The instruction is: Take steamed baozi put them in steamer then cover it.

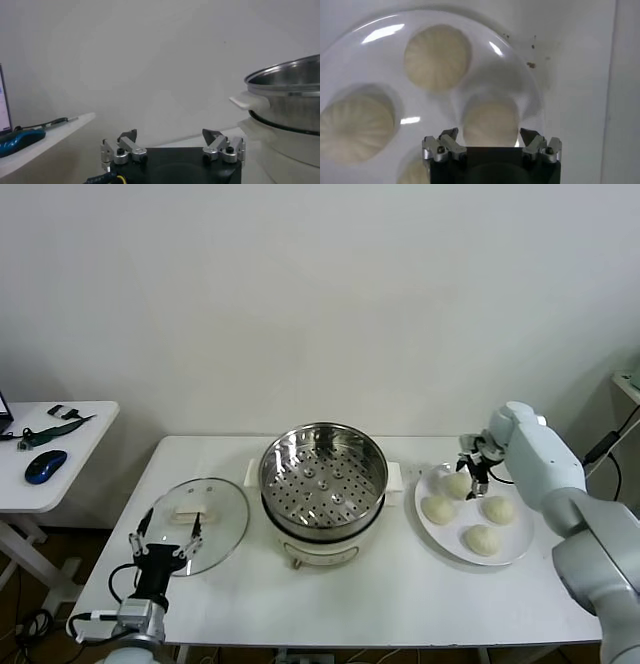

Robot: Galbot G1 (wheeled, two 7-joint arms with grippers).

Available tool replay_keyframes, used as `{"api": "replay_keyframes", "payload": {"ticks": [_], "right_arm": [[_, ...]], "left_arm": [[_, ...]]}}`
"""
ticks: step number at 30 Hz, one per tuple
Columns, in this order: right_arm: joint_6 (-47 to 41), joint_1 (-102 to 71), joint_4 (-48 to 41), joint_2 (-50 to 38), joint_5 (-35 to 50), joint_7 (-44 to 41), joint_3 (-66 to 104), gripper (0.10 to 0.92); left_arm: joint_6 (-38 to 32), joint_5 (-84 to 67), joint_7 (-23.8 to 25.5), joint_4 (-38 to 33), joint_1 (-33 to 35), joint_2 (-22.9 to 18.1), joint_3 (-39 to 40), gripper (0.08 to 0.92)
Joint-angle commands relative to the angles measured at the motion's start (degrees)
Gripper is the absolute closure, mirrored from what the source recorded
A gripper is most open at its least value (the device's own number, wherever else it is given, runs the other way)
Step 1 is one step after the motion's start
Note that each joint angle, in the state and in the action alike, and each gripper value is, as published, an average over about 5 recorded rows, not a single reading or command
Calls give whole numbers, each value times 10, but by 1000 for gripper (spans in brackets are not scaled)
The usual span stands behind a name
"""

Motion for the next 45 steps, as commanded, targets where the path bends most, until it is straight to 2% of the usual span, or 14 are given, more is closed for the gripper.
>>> {"api": "replay_keyframes", "payload": {"ticks": [1,13,21,26,35,40,45], "right_arm": [[11,6,-21,14,-55,11,22,220],[13,8,-25,20,-55,10,32,346],[22,8,-4,11,-44,1,29,372],[34,20,67,-21,31,-35,-34,370],[35,137,261,-105,258,-94,-283,364],[42,223,345,-109,328,-111,-399,364],[62,282,377,-71,375,-119,-453,364]], "left_arm": [[-1,1,1,3,0,1,1,177],[-2,3,1,4,0,1,2,177],[-4,3,0,1,6,0,0,177],[-4,3,0,-5,10,0,-2,177],[-6,0,0,-12,18,0,-4,177],[-6,0,0,-13,21,0,-3,177],[-6,0,0,-14,22,0,0,177]]}}
